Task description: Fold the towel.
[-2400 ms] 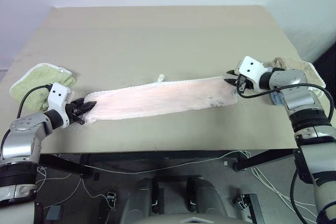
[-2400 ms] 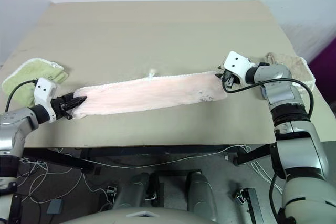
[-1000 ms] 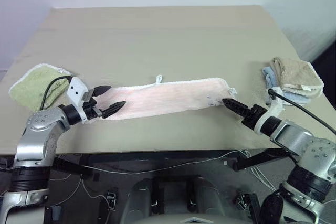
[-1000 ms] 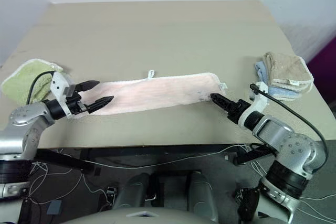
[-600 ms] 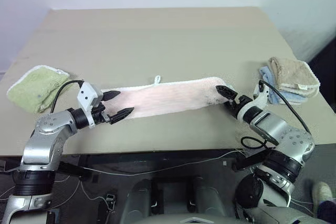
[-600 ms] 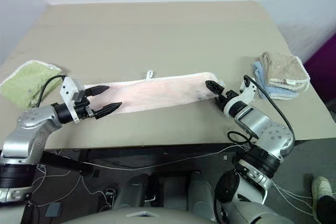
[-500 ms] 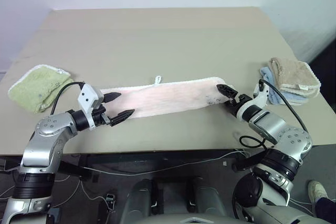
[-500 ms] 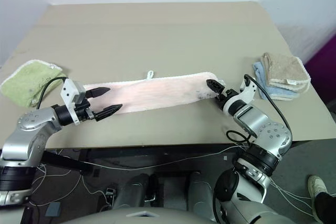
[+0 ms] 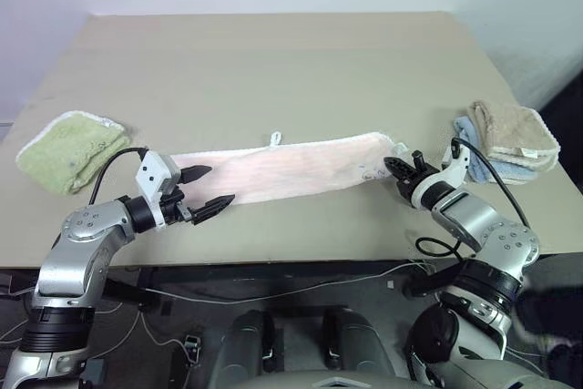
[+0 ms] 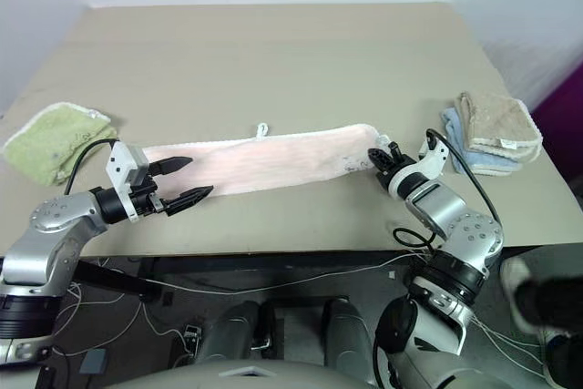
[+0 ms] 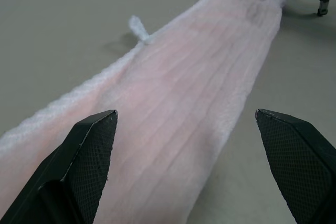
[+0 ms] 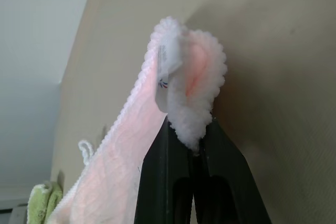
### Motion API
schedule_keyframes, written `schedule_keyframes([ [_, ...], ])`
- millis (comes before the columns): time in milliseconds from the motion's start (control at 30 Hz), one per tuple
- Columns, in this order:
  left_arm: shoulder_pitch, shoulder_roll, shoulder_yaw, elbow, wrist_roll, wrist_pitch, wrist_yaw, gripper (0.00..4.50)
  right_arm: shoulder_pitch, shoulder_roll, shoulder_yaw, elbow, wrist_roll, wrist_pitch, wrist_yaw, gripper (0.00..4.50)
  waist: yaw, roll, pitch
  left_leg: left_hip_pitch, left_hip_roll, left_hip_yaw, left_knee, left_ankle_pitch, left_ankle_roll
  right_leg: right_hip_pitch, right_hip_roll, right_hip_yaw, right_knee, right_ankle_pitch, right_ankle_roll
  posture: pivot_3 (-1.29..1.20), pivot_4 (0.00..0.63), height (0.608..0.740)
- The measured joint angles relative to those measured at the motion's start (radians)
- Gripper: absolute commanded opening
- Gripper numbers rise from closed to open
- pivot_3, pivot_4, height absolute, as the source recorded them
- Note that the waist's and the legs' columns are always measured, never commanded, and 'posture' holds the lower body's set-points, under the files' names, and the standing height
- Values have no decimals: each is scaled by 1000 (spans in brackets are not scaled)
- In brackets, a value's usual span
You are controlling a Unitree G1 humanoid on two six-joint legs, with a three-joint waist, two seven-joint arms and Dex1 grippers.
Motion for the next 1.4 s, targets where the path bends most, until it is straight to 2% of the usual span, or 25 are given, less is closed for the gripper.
schedule_keyframes([
  [167,-2,-1,-1,1,1,0,-3,4390,1,-95,-3,37,7,-36,20,49,-1,1,1,-4,0,0,0,1,3,-2,0,0,-1,1,2,0,150,740],
  [300,-9,-8,-7,5,4,-6,-3,4390,-17,-270,42,83,-17,-53,102,49,0,6,3,-6,-1,1,0,1,4,-4,0,0,-1,1,2,0,150,740],
  [400,-9,-19,-14,7,5,-12,-2,4390,-40,-330,88,78,-38,-85,159,49,-2,5,3,-6,0,1,0,1,4,-4,2,0,-1,1,3,0,150,740],
  [600,-9,-24,-15,7,12,-18,1,4390,-16,-429,381,-66,-164,-127,328,49,-2,6,4,-8,0,1,1,1,4,-7,4,0,0,2,3,0,150,740],
  [700,-8,-28,-15,7,14,-18,5,4390,-21,-504,595,-185,-277,-192,446,49,-1,5,3,-9,0,1,1,1,5,-7,3,0,0,2,3,0,150,740],
  [867,-4,-40,-17,6,17,-18,8,4390,-43,-529,825,-233,-431,-276,554,49,3,5,3,-12,0,0,3,1,5,-9,3,-1,-1,2,3,0,150,740],
  [1000,-4,-51,-32,1,19,-18,13,4390,-62,-483,1022,-230,-565,-349,607,49,1,5,3,-13,0,0,4,2,4,-10,3,-2,0,2,4,0,150,740],
  [1067,-3,-55,-36,-1,20,-17,16,4390,-62,-459,1067,-216,-608,-376,623,49,3,5,3,-14,0,0,4,2,4,-10,3,-2,0,2,4,0,150,740],
  [1200,29,-55,-34,-16,21,-16,24,4390,-59,-429,1080,-191,-669,-403,640,49,1,4,3,-13,0,0,4,2,4,-10,3,-2,-1,3,5,0,150,740],
  [1300,38,-55,-34,-25,21,-14,30,4390,-48,-408,1083,-188,-686,-403,660,664,3,4,3,-13,0,0,4,2,4,-10,3,-2,0,3,5,0,150,740],
  [1400,38,-55,-34,-34,21,-13,32,4390,-44,-393,1079,-188,-689,-398,676,1650,2,4,3,-13,0,0,4,2,4,-10,3,-2,0,3,5,0,150,740],
])
